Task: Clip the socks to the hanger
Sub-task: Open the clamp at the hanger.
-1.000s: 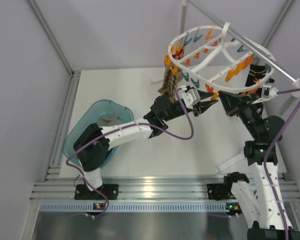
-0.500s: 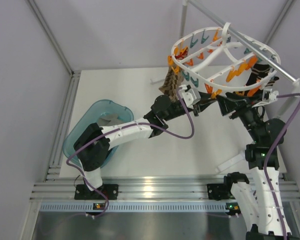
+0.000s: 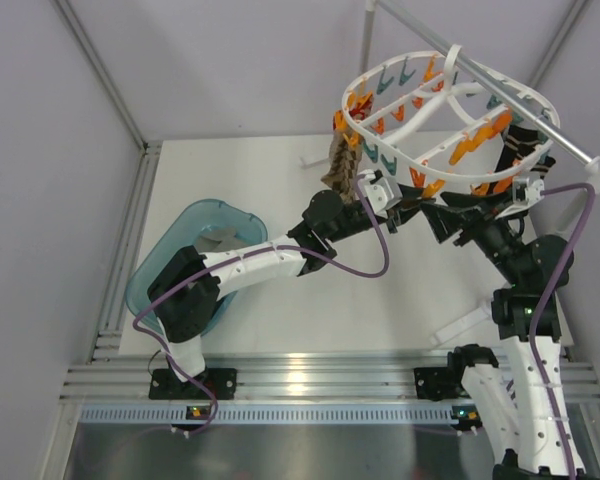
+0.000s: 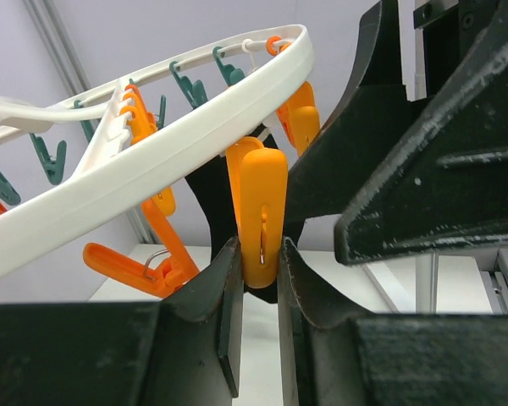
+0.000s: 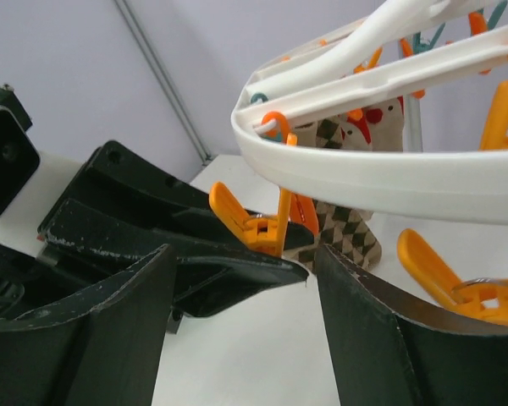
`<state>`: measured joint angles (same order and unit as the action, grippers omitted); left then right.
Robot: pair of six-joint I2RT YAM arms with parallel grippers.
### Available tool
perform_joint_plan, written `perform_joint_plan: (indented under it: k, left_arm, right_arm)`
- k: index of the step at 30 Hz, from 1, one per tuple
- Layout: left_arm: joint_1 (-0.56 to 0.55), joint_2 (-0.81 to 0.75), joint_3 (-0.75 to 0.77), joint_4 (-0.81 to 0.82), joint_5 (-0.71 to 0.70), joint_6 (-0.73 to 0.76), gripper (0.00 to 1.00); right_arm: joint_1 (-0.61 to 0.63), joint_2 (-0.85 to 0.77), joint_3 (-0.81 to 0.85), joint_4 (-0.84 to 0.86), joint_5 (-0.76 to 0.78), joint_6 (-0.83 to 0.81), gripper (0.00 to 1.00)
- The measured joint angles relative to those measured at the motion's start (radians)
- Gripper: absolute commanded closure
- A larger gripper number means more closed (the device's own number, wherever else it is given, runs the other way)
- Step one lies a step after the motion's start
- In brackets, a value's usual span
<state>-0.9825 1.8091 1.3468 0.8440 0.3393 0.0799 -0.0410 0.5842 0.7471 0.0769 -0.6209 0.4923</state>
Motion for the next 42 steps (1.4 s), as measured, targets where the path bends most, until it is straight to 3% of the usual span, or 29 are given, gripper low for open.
perform_joint_plan:
  k: [12,29,34,38,39,42]
  left_arm:
    - [0.0,0.0,0.0,-0.001,0.006,-0.002,1.0]
    - [0.0,0.0,0.015,-0.042,0.004,-0.002,1.0]
    - [0.0,0.0,0.015,-0.045,0.004,-0.002,1.0]
    - [0.0,0.0,0.019,-0.057,0.003,-0.001,0.98]
    - [0.0,0.0,0.019,-0.057,0.003,-0.001,0.87]
    - [0.0,0.0,0.02,-0.06,0.004,0.0,0.71]
  right_arm:
    - [0.003,0.08,-0.001,0.178,0.089,0.103,0.39]
    - [0.052,0.079,-0.001,0.169,0.112,0.034,0.4]
    - [0.053,0.077,-0.001,0.155,0.119,-0.004,0.52]
    - [0.06,0.077,-0.001,0.155,0.121,-0.008,0.72]
    - [0.061,0.078,-0.001,0.156,0.125,-0.01,0.75]
    - [0.061,0.08,-0.001,0.156,0.13,-0.01,0.86]
